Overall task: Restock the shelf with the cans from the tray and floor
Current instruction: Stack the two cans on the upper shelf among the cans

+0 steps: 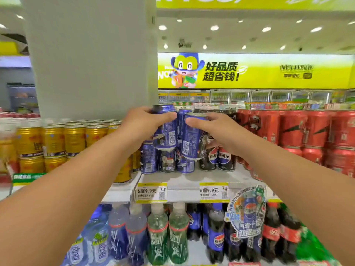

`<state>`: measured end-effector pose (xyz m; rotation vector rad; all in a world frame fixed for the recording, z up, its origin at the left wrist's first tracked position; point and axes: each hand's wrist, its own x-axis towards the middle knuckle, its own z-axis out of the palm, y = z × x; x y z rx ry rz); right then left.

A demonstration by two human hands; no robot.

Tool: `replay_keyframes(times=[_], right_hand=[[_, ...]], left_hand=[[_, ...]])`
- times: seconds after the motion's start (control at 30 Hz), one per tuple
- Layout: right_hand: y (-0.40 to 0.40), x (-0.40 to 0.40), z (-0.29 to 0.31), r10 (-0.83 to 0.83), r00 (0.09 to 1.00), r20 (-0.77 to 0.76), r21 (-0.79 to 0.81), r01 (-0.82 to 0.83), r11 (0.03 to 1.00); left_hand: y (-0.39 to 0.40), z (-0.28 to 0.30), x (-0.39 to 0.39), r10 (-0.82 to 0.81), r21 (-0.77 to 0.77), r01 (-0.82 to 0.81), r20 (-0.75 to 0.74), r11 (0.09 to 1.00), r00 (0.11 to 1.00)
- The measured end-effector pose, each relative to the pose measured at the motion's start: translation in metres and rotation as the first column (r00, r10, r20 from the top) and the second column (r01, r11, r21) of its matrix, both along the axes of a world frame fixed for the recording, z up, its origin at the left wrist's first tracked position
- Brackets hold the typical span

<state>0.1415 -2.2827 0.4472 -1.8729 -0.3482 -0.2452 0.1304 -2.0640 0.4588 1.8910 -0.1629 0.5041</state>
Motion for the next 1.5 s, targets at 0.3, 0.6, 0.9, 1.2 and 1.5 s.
replay_keyframes(times=[0.3, 0.6, 0.9, 1.2, 1.5], right_hand=[[-0.009, 0.053, 0.020, -0.035, 0.999, 0.023, -0.057, 0.036, 0.998], [-0.002, 0.091, 0.024, -0.062, 0.998, 0.034, -0.084, 0.064, 0.994], [0.004, 0.114, 0.016, -0.088, 0.996, 0.008, -0.046, 0.088, 0.995], [0.009, 0.126, 0.008, -0.065, 0.998, -0.012, -0.009, 0.065, 0.998], [0.015, 0.135, 0.000, -0.078, 0.997, 0.026, -0.052, 0.080, 0.995]], left_hand=[[-0.025, 0.006, 0.054, 0.268, 0.060, -0.273, 0.083, 0.960, 0.960], [-0.039, 0.006, 0.077, 0.394, 0.291, -0.452, 0.238, 0.843, 0.888], [-0.046, -0.002, 0.094, 0.411, 0.338, -0.489, 0.278, 0.804, 0.868], [-0.047, -0.008, 0.107, 0.392, 0.388, -0.481, 0.289, 0.786, 0.874], [-0.039, -0.017, 0.109, 0.371, 0.346, -0.507, 0.388, 0.790, 0.844]])
